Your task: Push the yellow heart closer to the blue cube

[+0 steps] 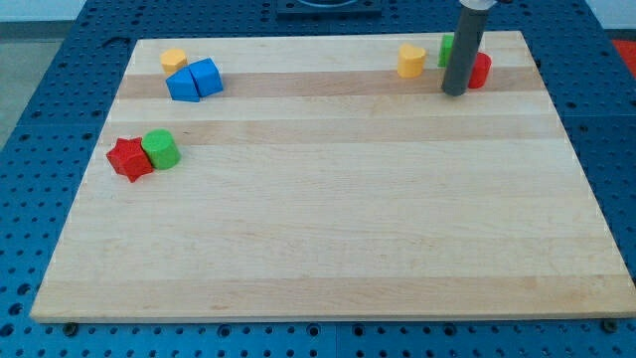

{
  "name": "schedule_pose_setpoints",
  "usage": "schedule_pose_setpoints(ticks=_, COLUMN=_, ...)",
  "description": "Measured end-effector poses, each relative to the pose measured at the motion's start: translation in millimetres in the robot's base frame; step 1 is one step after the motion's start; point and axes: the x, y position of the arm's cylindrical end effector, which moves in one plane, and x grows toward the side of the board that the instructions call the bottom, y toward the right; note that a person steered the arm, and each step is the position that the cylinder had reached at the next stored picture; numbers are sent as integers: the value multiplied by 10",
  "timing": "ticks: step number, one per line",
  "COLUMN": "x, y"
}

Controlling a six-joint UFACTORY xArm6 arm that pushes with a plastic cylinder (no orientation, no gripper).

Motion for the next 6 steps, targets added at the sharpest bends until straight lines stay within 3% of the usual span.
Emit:
schedule_pose_setpoints(ticks=1, x=-286, y=0)
schedule_pose_setpoints(ticks=6, x=-459, y=-689)
